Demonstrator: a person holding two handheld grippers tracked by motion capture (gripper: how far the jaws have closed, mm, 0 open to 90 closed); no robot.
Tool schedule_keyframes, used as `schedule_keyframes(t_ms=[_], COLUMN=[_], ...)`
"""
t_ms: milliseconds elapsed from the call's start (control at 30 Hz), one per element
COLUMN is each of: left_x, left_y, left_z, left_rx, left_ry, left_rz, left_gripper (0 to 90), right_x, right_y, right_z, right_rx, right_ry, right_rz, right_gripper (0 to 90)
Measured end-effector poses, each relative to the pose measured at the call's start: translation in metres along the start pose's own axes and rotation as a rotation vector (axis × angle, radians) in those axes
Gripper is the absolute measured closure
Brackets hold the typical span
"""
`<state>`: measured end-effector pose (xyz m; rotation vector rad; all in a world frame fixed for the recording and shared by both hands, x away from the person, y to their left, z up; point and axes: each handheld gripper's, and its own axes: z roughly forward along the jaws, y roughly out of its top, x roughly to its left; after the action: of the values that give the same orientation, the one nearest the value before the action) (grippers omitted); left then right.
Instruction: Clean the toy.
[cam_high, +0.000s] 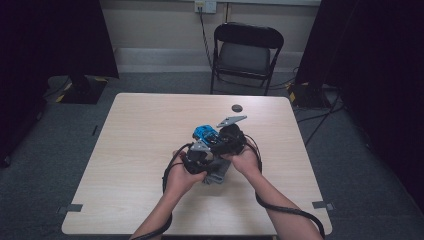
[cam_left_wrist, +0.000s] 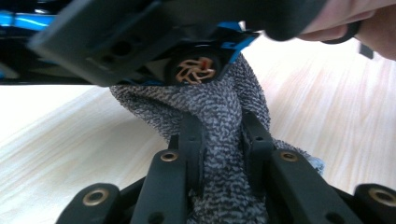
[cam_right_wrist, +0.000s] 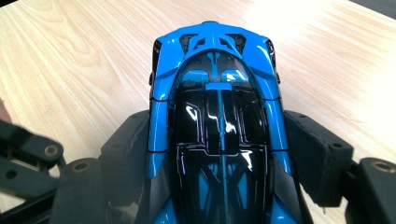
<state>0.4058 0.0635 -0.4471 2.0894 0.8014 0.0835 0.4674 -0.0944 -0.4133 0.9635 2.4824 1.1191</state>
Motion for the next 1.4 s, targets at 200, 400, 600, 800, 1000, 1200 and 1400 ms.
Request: schedule_keyframes(t_ms=[200,400,600,800,1000,1200,1400], left_x=[-0.004,-0.008,-0.016,-0.022,-0.022,-0.013,0.001], left_y=[0.000,-0.001,-0.004,-0.005,-0.008,-0.013,-0.016], left_z=[0.002,0.003,0.006,0.007,0.004,-0.002,-0.015], left_rx=[0.000,-0.002,-0.008,0.003,0.025,0.039,0.033], left_ry=[-0.009,-0.022,-0.053,-0.073,-0.060,-0.039,0.009], left_rz=[0.009,0.017,0.033,0.056,0.079,0.059,0.037], left_gripper=[74.4,74.5,74.5,74.5,74.5,74.4,74.4], right_x=[0.000,-0.002,-0.001,-0.002,-0.004,-0.008,-0.012], right_y=[0.000,0.001,0.000,-0.001,0.001,0.001,-0.002], right_z=[0.000,0.000,0.002,0.003,-0.001,-0.006,-0.012], right_rx=[0.000,0.000,0.004,0.003,-0.005,-0.010,-0.020], right_ry=[-0.005,-0.002,0.000,-0.002,-0.005,-0.012,-0.011], right_rz=[0.001,0.005,0.010,0.014,0.016,0.021,0.031], right_gripper=[28.0,28.0,28.0,28.0,28.0,28.0,28.0])
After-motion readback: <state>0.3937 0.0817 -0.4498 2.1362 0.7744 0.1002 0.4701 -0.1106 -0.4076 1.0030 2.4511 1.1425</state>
